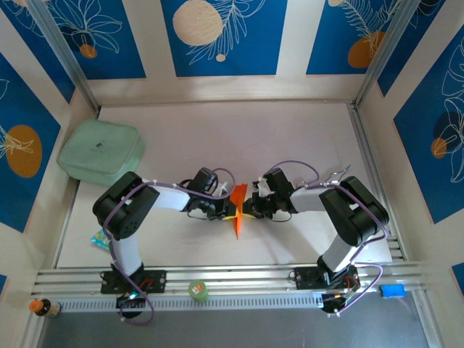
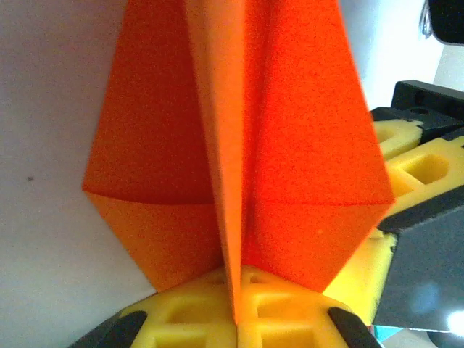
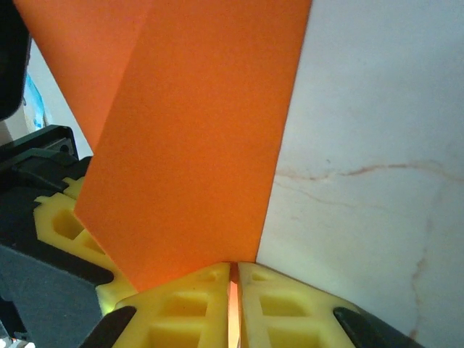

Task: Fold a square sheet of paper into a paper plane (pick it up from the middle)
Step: Turn over a paper plane at the center of the table.

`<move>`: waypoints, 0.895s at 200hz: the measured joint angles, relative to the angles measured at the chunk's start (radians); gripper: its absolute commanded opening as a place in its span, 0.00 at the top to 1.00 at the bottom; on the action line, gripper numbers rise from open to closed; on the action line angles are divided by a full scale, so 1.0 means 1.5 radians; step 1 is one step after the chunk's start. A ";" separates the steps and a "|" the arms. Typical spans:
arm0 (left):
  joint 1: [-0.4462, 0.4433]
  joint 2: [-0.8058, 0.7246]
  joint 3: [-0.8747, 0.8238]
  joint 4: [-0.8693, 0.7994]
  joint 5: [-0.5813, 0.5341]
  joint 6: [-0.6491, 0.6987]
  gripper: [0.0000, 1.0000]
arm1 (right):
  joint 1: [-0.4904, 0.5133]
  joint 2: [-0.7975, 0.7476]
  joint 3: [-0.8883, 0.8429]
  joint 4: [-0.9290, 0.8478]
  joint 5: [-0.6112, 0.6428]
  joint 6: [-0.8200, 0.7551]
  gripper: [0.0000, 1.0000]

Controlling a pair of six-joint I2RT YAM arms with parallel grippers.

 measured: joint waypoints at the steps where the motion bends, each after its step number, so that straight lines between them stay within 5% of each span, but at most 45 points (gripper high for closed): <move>1: -0.001 0.000 0.000 0.000 -0.001 0.001 0.96 | 0.000 0.000 0.000 0.000 0.000 0.000 0.89; 44: -0.005 -0.047 0.039 -0.138 -0.074 0.049 1.00 | -0.010 -0.036 -0.010 -0.020 0.018 0.000 0.89; 117: -0.005 -0.115 0.276 -0.576 -0.367 0.219 1.00 | -0.019 -0.103 -0.009 -0.071 0.067 -0.002 0.88; 179: -0.006 -0.089 0.260 -0.645 -0.416 0.240 1.00 | -0.007 -0.101 0.000 -0.079 0.073 -0.002 0.88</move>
